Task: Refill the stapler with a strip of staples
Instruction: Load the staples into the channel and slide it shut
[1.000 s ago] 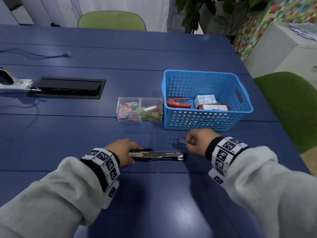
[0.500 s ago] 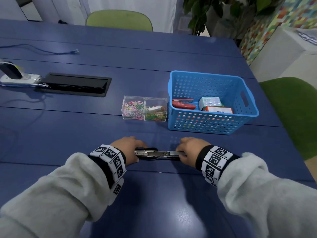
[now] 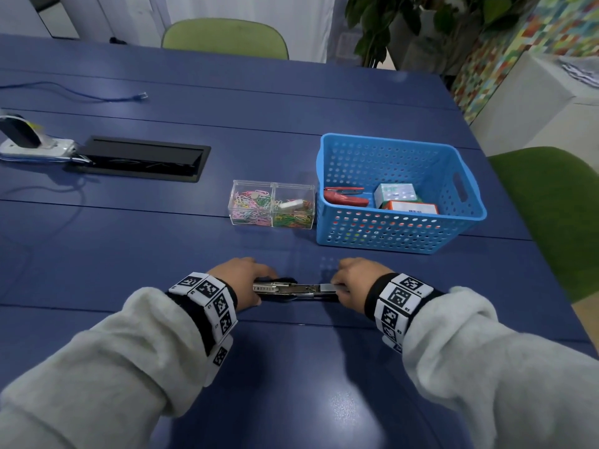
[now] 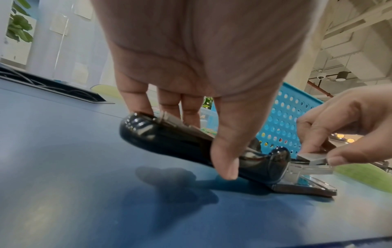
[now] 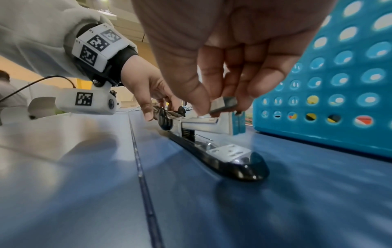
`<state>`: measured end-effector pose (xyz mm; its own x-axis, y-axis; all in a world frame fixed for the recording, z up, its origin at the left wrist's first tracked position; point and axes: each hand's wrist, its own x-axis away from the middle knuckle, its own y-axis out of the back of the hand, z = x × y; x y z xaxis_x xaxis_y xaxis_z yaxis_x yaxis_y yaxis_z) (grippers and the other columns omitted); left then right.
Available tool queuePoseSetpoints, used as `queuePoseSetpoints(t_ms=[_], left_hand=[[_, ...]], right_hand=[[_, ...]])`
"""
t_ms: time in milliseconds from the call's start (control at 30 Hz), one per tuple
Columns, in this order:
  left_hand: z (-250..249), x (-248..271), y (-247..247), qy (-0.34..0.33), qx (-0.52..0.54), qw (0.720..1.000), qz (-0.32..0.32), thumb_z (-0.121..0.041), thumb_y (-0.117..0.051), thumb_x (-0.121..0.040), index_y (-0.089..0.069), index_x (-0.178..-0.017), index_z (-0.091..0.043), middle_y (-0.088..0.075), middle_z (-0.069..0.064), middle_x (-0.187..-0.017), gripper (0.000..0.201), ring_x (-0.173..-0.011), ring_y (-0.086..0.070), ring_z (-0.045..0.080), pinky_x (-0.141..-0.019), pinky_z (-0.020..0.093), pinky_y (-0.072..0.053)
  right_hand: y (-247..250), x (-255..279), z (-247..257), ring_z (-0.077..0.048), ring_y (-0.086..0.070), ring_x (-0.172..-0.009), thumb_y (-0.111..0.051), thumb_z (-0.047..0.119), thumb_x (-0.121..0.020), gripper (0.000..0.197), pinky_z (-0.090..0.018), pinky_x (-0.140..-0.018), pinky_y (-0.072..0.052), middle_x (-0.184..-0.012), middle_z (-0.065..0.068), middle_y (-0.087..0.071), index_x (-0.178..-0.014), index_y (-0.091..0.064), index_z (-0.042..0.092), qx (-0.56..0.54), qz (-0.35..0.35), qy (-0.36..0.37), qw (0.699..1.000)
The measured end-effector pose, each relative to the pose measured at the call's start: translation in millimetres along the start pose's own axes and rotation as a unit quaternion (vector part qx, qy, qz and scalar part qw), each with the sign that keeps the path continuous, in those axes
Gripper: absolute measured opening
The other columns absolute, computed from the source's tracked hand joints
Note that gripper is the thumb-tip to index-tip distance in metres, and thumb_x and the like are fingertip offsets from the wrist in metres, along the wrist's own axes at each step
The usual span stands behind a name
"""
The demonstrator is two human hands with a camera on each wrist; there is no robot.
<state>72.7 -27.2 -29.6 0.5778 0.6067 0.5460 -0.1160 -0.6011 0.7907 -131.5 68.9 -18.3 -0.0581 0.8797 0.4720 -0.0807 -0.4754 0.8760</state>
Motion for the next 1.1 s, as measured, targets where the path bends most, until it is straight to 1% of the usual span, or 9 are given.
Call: queuePoseSetpoints(t_ms=[67,133,200,267,367,533,767,933,1100], left_hand=[[0,0,0,0.001,0.001,1.000,0.000,-0.023,-0.064,-0.078,-0.049,-0.123,-0.042,-0.052,0.002,-0.117,0.052,-0.111,-0.052,0.025,-0.092,0.039,-0.047],[0,0,0,0.002,0.002,1.000,0.000,-0.023,-0.064,-0.078,-0.049,-0.123,-0.043,-0.052,0.002,-0.116,0.051,-0.111,-0.052,0.025,-0.092,0.040,-0.048],[1,0,-1,0.002,0.001,1.000,0.000,-0.023,-0.064,-0.079,-0.048,-0.123,-0.043,-0.052,0.001,-0.114,0.051,-0.111,-0.052,0.025,-0.093,0.041,-0.048],[1,0,-2,0.003,0.001,1.000,-0.001,-0.023,-0.064,-0.079,-0.048,-0.124,-0.043,-0.050,0.000,-0.111,0.051,-0.111,-0.051,0.025,-0.092,0.040,-0.048],[1,-1,-2,0.003,-0.001,1.000,-0.003,-0.023,-0.064,-0.079,-0.048,-0.125,-0.042,-0.052,0.002,-0.117,0.052,-0.112,-0.051,0.024,-0.091,0.037,-0.046],[0,-2,-2,0.002,-0.004,1.000,-0.002,-0.023,-0.064,-0.080,-0.047,-0.126,-0.041,-0.052,0.003,-0.120,0.053,-0.114,-0.050,0.025,-0.093,0.037,-0.045],[3,-2,-6,0.006,0.011,1.000,-0.006,-0.024,-0.066,-0.078,-0.049,-0.124,-0.042,-0.048,0.001,-0.106,0.053,-0.112,-0.051,0.026,-0.094,0.039,-0.046],[9,0,-7,0.036,0.026,0.999,-0.015,-0.026,-0.073,-0.073,-0.055,-0.116,-0.025,-0.048,0.006,-0.120,0.047,-0.109,-0.053,0.026,-0.094,0.036,-0.046],[11,4,-7,0.028,0.024,0.999,-0.008,-0.020,-0.070,-0.074,-0.056,-0.111,-0.018,-0.052,0.005,-0.120,0.040,-0.107,-0.054,0.024,-0.089,0.031,-0.044]], right_hand=[[0,0,0,-0.027,-0.051,-0.091,-0.044,0.018,-0.087,0.045,-0.029,-0.069,-0.033,-0.087,-0.002,-0.039,-0.048,-0.022,0.028,-0.001,-0.003,0.007,1.000],[0,0,0,-0.027,-0.050,-0.090,-0.044,0.018,-0.087,0.046,-0.028,-0.069,-0.032,-0.087,-0.002,-0.038,-0.049,-0.022,0.028,-0.006,0.003,0.004,1.000],[1,1,-1,-0.028,-0.053,-0.096,-0.044,0.018,-0.087,0.036,-0.028,-0.070,-0.032,-0.087,-0.002,-0.038,-0.053,-0.038,0.025,-0.012,0.010,-0.003,1.000],[-1,1,-1,-0.026,-0.054,-0.101,-0.043,0.017,-0.088,0.023,-0.028,-0.071,-0.032,-0.084,-0.004,-0.036,-0.077,-0.063,0.014,-0.014,0.004,-0.010,1.000],[-3,-2,-2,-0.029,-0.054,-0.105,-0.045,0.015,-0.088,0.024,-0.029,-0.071,-0.032,-0.082,-0.006,-0.042,-0.096,-0.065,0.004,-0.006,0.006,-0.012,1.000],[-2,-9,1,-0.032,-0.054,-0.105,-0.049,0.016,-0.088,0.023,-0.033,-0.073,-0.041,-0.090,-0.003,-0.039,-0.101,-0.066,0.007,0.013,0.022,-0.011,1.000],[-6,-7,-7,-0.031,-0.055,-0.106,-0.055,0.028,-0.085,0.026,-0.039,-0.089,-0.049,-0.109,-0.010,-0.057,-0.103,-0.067,0.015,-0.045,0.015,-0.028,0.998],[-8,-2,-18,-0.029,-0.055,-0.106,-0.058,0.032,-0.085,0.028,-0.038,-0.091,-0.047,-0.113,-0.009,-0.057,-0.109,-0.062,0.017,-0.079,0.027,-0.056,0.995],[-10,4,-24,-0.020,-0.052,-0.091,-0.059,0.035,-0.086,0.026,-0.032,-0.088,-0.045,-0.097,-0.002,-0.056,-0.106,-0.059,0.018,-0.146,0.017,-0.085,0.986]])
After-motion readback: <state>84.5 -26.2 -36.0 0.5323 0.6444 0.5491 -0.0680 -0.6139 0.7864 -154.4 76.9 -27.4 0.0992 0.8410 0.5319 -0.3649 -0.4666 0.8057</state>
